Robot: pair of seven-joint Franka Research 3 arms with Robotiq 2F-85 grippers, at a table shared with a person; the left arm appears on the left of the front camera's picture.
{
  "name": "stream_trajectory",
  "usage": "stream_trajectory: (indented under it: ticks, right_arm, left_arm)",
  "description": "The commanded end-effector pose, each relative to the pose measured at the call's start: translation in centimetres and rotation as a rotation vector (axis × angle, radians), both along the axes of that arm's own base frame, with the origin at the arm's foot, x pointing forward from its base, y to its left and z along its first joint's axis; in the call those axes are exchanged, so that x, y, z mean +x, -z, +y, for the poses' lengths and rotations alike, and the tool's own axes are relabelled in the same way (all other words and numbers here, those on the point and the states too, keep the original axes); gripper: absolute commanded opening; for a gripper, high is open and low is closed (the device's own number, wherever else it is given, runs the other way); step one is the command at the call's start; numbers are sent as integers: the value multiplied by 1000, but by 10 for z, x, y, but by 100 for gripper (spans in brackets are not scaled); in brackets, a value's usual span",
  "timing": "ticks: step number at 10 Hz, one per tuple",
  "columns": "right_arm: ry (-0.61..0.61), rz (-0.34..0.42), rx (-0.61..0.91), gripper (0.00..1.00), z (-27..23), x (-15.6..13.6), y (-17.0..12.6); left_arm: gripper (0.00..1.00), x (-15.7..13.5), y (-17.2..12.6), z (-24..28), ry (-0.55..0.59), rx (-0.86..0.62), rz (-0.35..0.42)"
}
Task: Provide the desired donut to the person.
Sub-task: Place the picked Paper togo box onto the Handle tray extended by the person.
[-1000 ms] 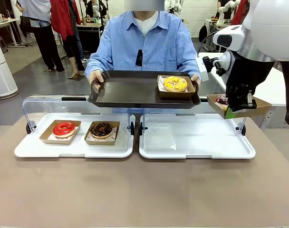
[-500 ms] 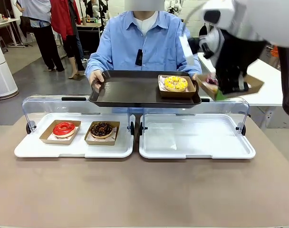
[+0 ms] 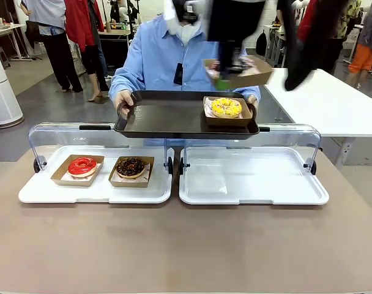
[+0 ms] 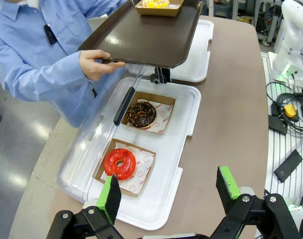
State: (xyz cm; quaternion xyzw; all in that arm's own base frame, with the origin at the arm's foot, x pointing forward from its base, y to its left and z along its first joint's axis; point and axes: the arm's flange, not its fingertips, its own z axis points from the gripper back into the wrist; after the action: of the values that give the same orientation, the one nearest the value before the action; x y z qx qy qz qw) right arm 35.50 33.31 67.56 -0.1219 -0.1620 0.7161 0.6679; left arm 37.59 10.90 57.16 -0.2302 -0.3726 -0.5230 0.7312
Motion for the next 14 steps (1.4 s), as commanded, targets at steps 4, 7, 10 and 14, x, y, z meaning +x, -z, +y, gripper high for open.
stream_trajectory:
  ticks: [4, 7, 10, 14]
  right_arm:
    - [141, -63, 97, 2, 91, 84, 19]
    - [164, 27, 116, 2, 94, 127, 46]
    - [126, 87, 138, 2, 90, 151, 68]
    - [142, 85, 130, 2, 91, 154, 83]
  left_arm:
    - [100, -1, 0, 0, 0, -17, -1]
    - [100, -1, 0, 0, 0, -17, -1]
    - [100, -1, 0, 0, 0, -17, -1]
    - [100, -1, 0, 0, 0, -17, -1]
